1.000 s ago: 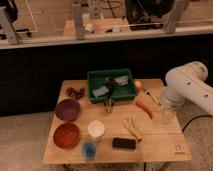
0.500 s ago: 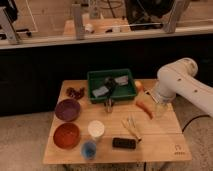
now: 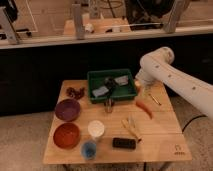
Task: Wipe table surface with towel
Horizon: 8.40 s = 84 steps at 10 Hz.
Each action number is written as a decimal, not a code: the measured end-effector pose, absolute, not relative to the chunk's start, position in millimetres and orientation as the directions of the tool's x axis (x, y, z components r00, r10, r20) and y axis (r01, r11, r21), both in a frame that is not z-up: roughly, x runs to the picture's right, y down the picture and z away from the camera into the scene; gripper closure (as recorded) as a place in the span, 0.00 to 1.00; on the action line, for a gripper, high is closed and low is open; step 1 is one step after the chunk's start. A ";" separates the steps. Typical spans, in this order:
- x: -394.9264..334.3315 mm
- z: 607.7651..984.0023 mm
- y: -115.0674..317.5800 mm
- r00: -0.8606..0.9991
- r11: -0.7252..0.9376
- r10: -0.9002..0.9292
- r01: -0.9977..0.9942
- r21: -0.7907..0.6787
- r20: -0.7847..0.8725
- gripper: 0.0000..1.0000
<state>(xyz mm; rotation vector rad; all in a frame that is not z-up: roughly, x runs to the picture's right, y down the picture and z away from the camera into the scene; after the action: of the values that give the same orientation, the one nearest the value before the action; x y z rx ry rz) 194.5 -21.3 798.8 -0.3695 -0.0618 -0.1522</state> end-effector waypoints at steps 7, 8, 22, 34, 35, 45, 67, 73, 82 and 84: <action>180.0 862.8 -71.2 0.991 0.936 -0.110 0.128 -0.328 0.074 0.20; 180.5 862.8 -71.1 0.991 0.936 -0.110 0.128 -0.328 0.073 0.20; 126.3 967.8 -59.3 0.986 0.956 -0.068 0.108 -0.271 0.152 0.20; 149.4 1024.7 -57.8 0.982 0.949 -0.076 0.125 -0.288 0.174 0.20; 150.4 1026.3 -56.3 0.980 0.950 -0.083 0.132 -0.284 0.181 0.20; 160.0 1026.4 -51.0 0.968 0.950 -0.108 0.167 -0.264 0.225 0.20; 156.4 1032.2 -42.9 0.958 0.945 -0.120 0.190 -0.265 0.259 0.23; 157.9 1035.7 -36.2 0.955 0.935 -0.132 0.209 -0.287 0.265 0.78; 156.0 1032.3 -35.4 0.954 0.933 -0.134 0.213 -0.289 0.268 0.45; 157.9 1030.4 -38.7 0.955 0.937 -0.133 0.209 -0.280 0.266 0.27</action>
<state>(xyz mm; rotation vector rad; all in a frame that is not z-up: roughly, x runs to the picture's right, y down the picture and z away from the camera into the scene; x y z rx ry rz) 157.9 -38.7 1030.4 -0.3115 -0.2463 -0.1765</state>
